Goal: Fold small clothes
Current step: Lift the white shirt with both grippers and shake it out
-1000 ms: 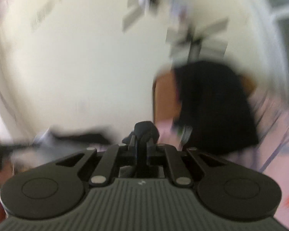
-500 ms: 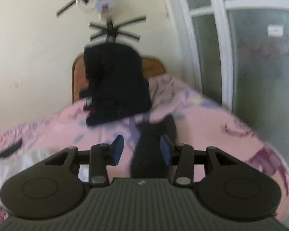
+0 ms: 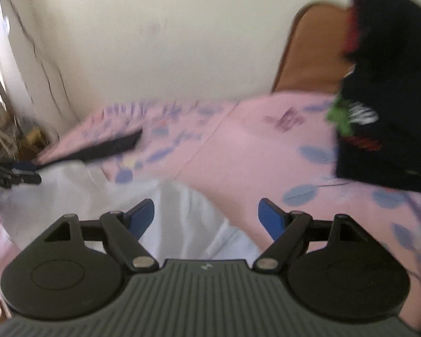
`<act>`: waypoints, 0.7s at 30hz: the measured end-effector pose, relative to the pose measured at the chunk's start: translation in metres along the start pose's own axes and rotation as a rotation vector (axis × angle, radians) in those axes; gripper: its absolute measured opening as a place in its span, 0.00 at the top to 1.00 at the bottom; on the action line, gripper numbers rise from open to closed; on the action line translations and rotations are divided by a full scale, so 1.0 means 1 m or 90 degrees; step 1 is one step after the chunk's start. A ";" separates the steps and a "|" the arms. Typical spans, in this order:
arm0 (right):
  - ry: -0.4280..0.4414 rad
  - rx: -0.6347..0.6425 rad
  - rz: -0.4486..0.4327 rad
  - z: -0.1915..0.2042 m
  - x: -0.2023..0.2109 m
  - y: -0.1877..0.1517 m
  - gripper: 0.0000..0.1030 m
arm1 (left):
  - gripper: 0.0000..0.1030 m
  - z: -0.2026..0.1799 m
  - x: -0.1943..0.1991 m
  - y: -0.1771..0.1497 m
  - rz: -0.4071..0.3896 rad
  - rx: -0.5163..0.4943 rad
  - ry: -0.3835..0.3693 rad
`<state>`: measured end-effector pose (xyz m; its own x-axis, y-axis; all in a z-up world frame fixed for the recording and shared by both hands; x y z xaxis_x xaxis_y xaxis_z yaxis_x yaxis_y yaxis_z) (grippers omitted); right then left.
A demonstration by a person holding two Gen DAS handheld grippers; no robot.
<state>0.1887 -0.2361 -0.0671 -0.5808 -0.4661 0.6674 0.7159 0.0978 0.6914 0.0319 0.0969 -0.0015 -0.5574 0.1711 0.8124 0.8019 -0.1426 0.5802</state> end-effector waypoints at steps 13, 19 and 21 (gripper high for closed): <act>-0.027 0.142 -0.177 0.063 0.111 0.048 0.98 | 0.96 -0.013 0.161 0.025 -0.274 -0.029 0.042; -0.042 0.201 -0.392 0.111 0.238 0.082 0.98 | 0.96 -0.041 0.288 0.039 -0.481 -0.020 0.065; -0.049 0.227 -0.466 0.134 0.286 0.089 0.98 | 0.96 -0.056 0.332 0.039 -0.550 -0.025 0.085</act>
<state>0.0346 -0.2432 0.2222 -0.8874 -0.4605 0.0206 -0.0143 0.0723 0.9973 -0.1334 0.0936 0.2941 -0.9891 0.1194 0.0863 0.0809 -0.0491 0.9955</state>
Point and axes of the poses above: each gripper's, at about its wrist camera, not at the fingertips, and x roughly against the way its jaws point, z to its left, y to its top, the point moved 7 cm from there along -x, roughly the way its jaws point, and after that the axes turned 3 degrees about z, right-handed, at the moved point
